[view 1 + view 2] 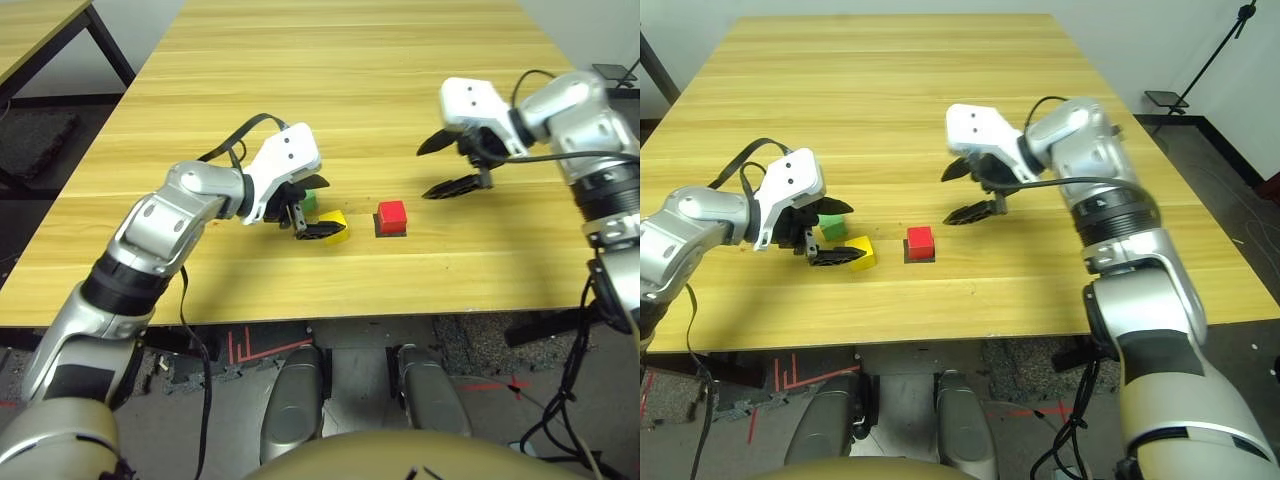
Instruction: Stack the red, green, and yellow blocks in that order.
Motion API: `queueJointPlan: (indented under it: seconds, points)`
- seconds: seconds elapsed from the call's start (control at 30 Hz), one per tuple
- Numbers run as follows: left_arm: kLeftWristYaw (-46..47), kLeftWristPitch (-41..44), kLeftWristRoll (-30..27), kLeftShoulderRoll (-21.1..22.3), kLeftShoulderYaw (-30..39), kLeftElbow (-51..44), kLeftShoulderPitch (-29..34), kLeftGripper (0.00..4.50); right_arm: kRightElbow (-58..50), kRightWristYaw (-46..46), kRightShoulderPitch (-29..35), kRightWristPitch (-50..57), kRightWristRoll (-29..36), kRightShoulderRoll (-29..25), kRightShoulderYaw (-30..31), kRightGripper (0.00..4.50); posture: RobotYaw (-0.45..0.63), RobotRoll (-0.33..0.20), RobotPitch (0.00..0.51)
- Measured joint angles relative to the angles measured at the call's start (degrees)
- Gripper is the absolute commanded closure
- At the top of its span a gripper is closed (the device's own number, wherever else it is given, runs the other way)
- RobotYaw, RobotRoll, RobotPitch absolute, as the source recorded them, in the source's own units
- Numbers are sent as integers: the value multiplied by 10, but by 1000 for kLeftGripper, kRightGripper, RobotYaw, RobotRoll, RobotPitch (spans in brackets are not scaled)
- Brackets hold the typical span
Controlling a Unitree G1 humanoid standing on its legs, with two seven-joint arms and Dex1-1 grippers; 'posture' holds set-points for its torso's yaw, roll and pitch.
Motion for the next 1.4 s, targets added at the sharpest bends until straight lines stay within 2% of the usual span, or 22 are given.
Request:
queueJointPlan:
  seconds: [0.23,0.47,0.87,1.23,1.4]
  points:
    - [-33,3,27,2,-13,27,-10,0,-75,-32,41,97,32,-70,-49,38,110,-99,61]
    - [-10,-2,49,-20,2,78,-14,0,-125,-74,70,155,64,-79,-67,38,95,-92,59]
    - [-23,-74,110,-16,11,197,-68,0,-162,-113,88,194,96,-90,-71,38,79,-95,59]
    - [-34,-107,158,-56,1,290,-75,0,-170,-127,90,203,117,-98,-71,38,65,-98,62]
    - [-37,-136,177,-72,-1,341,-74,0,-182,-116,112,201,129,-107,-71,38,65,-98,62]
